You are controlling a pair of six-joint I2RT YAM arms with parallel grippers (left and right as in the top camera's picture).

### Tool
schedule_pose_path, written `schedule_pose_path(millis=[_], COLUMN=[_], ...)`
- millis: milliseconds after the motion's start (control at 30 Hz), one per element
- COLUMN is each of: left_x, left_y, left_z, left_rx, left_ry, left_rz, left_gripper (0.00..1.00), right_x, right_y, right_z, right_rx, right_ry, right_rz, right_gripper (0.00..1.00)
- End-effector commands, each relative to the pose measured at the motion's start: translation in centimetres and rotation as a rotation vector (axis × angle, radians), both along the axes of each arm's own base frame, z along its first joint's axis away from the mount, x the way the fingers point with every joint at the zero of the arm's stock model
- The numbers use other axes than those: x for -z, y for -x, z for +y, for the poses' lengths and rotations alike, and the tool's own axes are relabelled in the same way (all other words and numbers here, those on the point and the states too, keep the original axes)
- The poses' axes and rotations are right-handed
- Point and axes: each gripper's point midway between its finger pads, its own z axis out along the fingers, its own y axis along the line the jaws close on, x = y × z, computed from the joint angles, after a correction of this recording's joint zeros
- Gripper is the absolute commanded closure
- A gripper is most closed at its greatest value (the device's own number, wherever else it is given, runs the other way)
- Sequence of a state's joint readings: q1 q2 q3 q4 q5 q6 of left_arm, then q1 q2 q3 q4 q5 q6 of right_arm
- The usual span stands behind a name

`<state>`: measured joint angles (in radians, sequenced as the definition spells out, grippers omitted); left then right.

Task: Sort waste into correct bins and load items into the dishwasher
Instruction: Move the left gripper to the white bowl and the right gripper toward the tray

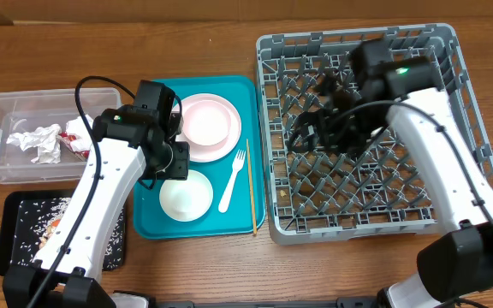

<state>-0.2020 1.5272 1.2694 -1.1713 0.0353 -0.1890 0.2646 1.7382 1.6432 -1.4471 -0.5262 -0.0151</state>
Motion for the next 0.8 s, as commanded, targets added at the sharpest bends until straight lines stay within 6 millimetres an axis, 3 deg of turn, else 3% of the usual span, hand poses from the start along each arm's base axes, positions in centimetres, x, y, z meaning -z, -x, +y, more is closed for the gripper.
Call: schedule_pose_path(millis=[0, 133, 267, 767], left_x=[1.2, 3.1, 5.3, 8.6], left_y=[0.9, 1.4, 0.5, 0.7], left_z=[1.2, 1.3, 2.7, 3.4], left_rx=[-0.048, -0.052, -0.113, -0.124], left_ry=[-0.046, -0.05, -0.118, -0.143], left_rz=[0.018, 0.032, -0.031, -0.068], left_gripper=[0.55, 0.55, 0.55, 0.54], right_x=[0.7, 1.3, 1.4, 1.5], right_y=[1.1, 1.4, 2.6, 4.4], right_z=[1.3, 2.6, 4.3, 6.8], right_rx=[-0.022, -0.059, -0.12, -0.201], right_ry=[0.048, 0.042, 0.041, 0.047], right_rz=[-0.016, -0.029, -0.036, -0.051], right_gripper=[0.0, 0.0, 0.0, 0.0])
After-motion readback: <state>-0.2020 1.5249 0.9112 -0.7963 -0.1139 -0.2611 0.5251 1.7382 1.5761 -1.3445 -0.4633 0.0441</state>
